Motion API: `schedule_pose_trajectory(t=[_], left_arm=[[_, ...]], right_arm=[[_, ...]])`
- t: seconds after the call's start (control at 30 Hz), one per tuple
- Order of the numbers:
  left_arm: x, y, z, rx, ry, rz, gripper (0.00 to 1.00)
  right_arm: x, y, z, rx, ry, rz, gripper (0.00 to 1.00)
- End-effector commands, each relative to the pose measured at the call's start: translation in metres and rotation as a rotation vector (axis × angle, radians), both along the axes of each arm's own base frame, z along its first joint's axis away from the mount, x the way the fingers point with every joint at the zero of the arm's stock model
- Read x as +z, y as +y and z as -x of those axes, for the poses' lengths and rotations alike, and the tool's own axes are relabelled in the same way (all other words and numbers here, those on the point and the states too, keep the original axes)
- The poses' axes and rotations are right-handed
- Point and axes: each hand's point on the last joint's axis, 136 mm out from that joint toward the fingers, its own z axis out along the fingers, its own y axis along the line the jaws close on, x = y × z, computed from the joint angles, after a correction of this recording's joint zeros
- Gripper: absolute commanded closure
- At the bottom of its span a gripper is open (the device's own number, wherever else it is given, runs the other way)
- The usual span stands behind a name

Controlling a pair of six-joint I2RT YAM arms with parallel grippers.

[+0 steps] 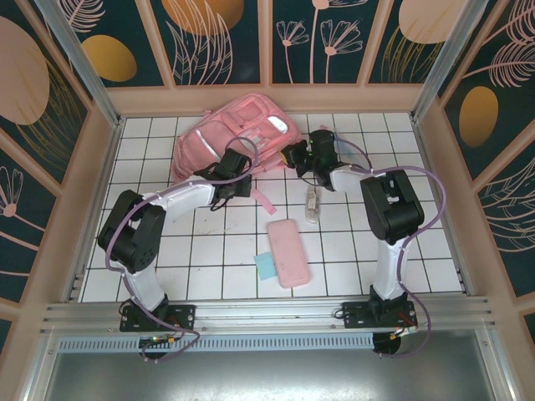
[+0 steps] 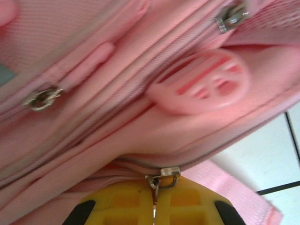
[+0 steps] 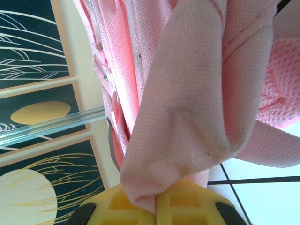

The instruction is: Pack the student bag

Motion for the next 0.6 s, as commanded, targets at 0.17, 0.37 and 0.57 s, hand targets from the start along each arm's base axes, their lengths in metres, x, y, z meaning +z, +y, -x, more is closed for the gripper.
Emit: schedule_pose_trajectory(t=[0.17,0.37,0.57], left_arm=[[-0.025,0.097,0.035,0.094,0.141,-0.286,1.0],[-0.029,0.089,0.046,0.039,0.212,-0.219,1.0],[0.026,0.018,0.026,-0.035,0.153,0.114,1.0]], right_arm=[[0.075,-0.069,-0.053,-0.165,-0.245,0.072,1.0],[0.078,-0.081,-0.07,-0.149,-0.286,0.167,1.0],[0.078,-0.062,-0.066,-0.044,-0.273,0.154,0.67]])
